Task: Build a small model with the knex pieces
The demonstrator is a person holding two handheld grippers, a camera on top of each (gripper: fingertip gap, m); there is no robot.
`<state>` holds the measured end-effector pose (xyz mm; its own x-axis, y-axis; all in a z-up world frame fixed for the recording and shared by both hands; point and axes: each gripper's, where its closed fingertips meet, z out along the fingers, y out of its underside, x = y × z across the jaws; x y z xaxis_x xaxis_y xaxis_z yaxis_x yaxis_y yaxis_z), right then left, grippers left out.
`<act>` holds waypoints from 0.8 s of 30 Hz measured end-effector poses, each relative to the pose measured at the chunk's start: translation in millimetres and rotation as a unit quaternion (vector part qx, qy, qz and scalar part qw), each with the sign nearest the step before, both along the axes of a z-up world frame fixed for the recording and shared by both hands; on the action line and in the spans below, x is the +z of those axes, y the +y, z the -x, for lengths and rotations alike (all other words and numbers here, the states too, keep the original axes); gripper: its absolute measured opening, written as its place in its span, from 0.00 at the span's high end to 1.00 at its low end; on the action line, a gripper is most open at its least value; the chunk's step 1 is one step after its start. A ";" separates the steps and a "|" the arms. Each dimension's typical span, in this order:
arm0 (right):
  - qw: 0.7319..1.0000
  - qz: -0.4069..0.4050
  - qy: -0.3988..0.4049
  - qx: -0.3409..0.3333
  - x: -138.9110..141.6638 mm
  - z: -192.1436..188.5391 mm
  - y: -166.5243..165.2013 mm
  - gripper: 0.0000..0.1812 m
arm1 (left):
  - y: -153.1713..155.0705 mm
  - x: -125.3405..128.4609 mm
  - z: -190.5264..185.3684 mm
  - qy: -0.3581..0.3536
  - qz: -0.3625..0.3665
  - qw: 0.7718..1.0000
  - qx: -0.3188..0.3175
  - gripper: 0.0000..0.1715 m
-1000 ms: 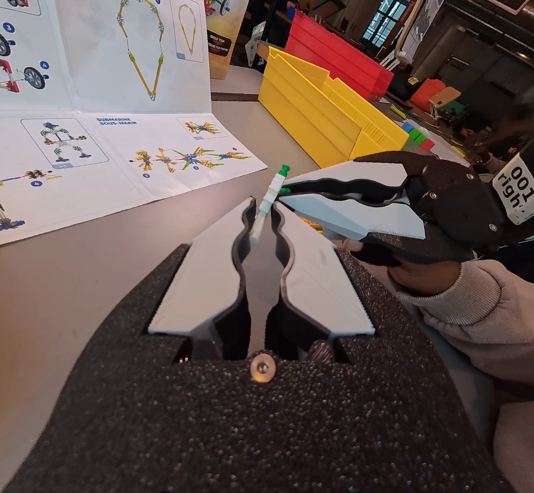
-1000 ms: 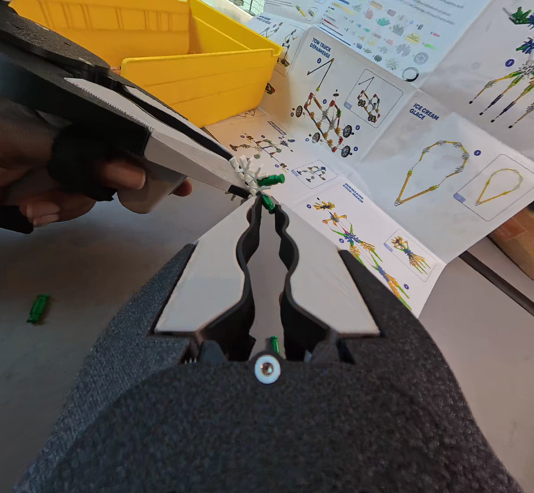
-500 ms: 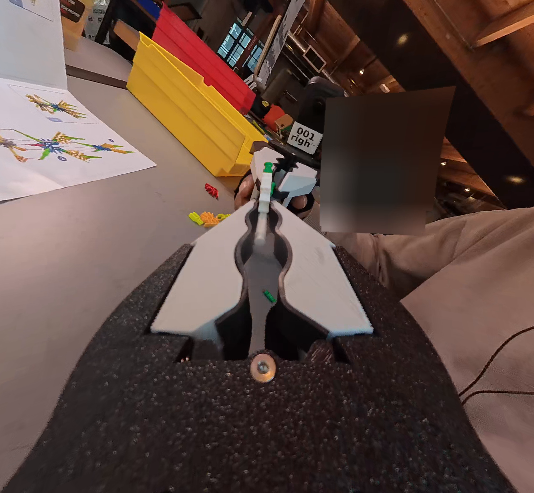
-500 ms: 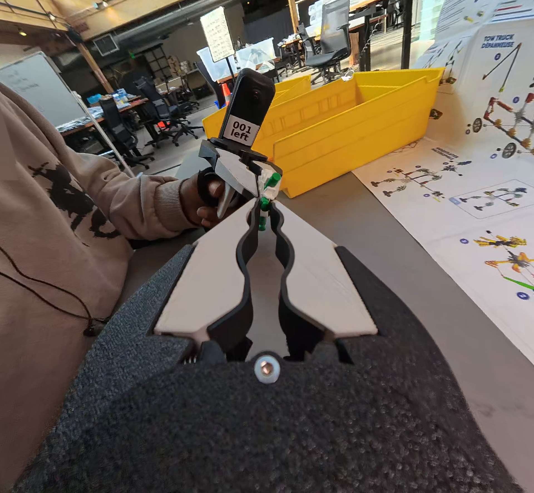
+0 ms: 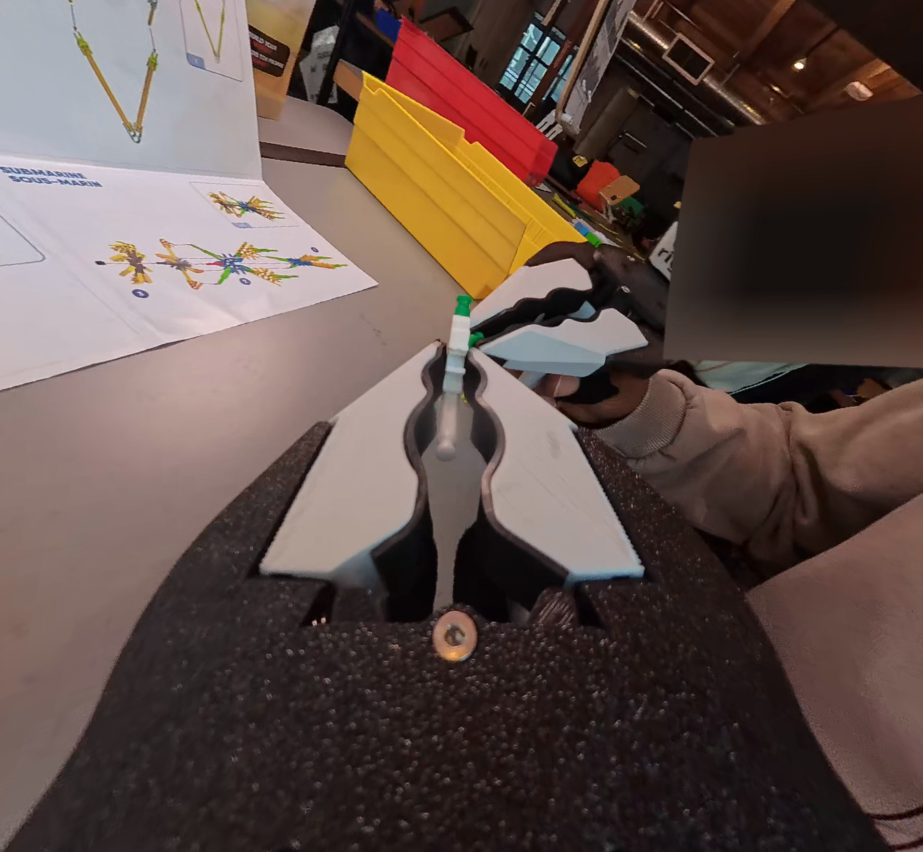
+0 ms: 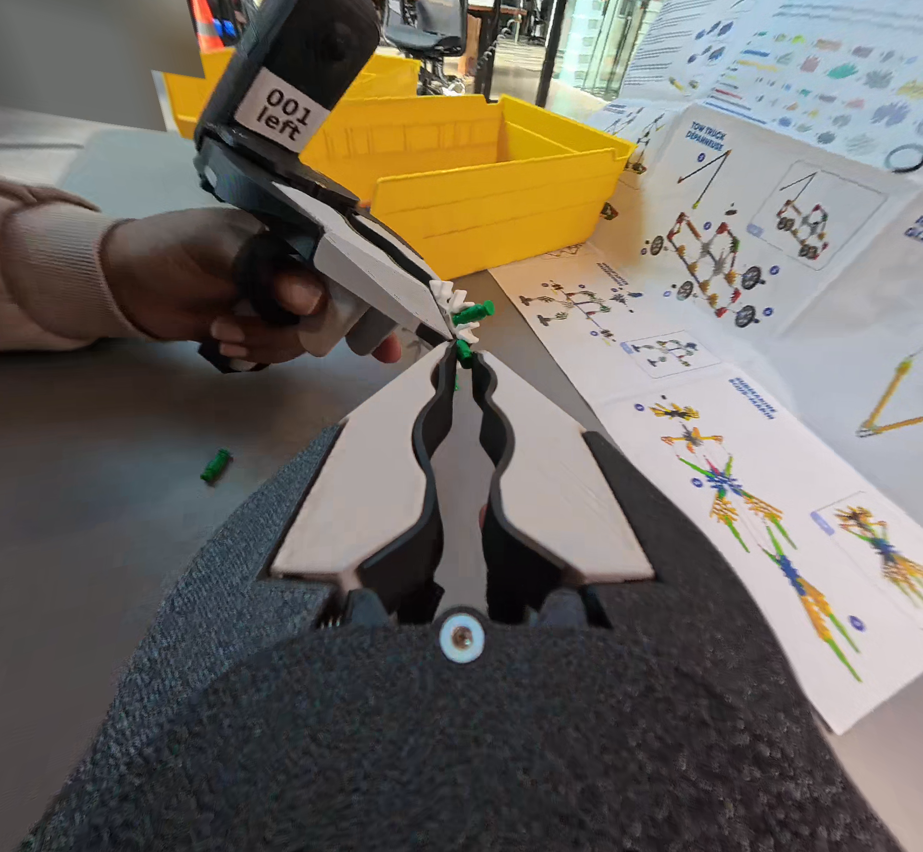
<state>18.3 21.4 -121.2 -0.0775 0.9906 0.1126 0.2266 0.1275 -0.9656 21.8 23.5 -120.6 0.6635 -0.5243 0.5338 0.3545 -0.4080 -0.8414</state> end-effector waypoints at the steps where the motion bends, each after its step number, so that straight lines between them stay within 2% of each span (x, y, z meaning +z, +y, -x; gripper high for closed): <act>1: 1.000 -0.026 -0.001 -0.012 1.4 0.0 0.8 0.98 | 0.5 0.3 0.3 -0.001 -0.001 1.000 0.013 0.97; 6: 0.993 -0.095 -0.005 -0.067 2.5 2.0 6.3 0.98 | 5.5 0.3 5.6 -0.029 0.015 0.995 0.097 0.95; 7: 0.995 -0.076 0.001 -0.059 4.2 2.2 5.7 0.98 | 5.1 1.7 6.1 -0.033 0.010 0.995 0.098 0.95; 8: 0.999 -0.017 0.016 -0.037 6.5 1.7 4.5 0.98 | 4.3 4.0 5.9 -0.037 0.002 0.996 0.082 0.95; 10: 0.996 0.088 0.030 0.008 7.9 -2.3 5.2 0.98 | 2.1 2.9 2.4 -0.049 0.015 0.999 0.017 0.91; 11: 0.995 0.098 0.029 0.014 8.0 -4.0 6.9 0.98 | -0.3 4.0 4.0 -0.050 0.019 0.999 -0.006 0.87; 13: 0.991 0.125 0.026 0.042 10.8 -4.7 1.0 0.98 | -4.5 7.1 8.1 -0.026 0.004 0.999 -0.023 0.92; 17: 0.981 0.181 0.047 0.051 19.0 -7.7 0.3 0.98 | -8.6 8.5 -0.7 0.007 -0.011 0.999 -0.041 0.95; 20: 0.993 0.110 0.047 -0.001 20.0 -3.4 6.6 0.99 | 1.1 8.8 3.5 0.046 -0.027 0.998 0.032 0.97; 21: 0.996 0.075 0.043 -0.003 20.9 3.0 -3.8 0.99 | 4.7 5.1 -1.0 0.046 -0.015 0.998 0.039 0.97; 23: 0.996 -0.068 0.025 -0.061 19.6 10.5 1.4 0.98 | 8.9 -4.4 -13.0 0.045 -0.002 0.998 0.041 0.97; 24: 0.994 -0.063 0.041 -0.074 27.6 7.5 9.7 0.98 | 9.5 3.5 -10.2 0.029 -0.009 0.998 0.048 0.97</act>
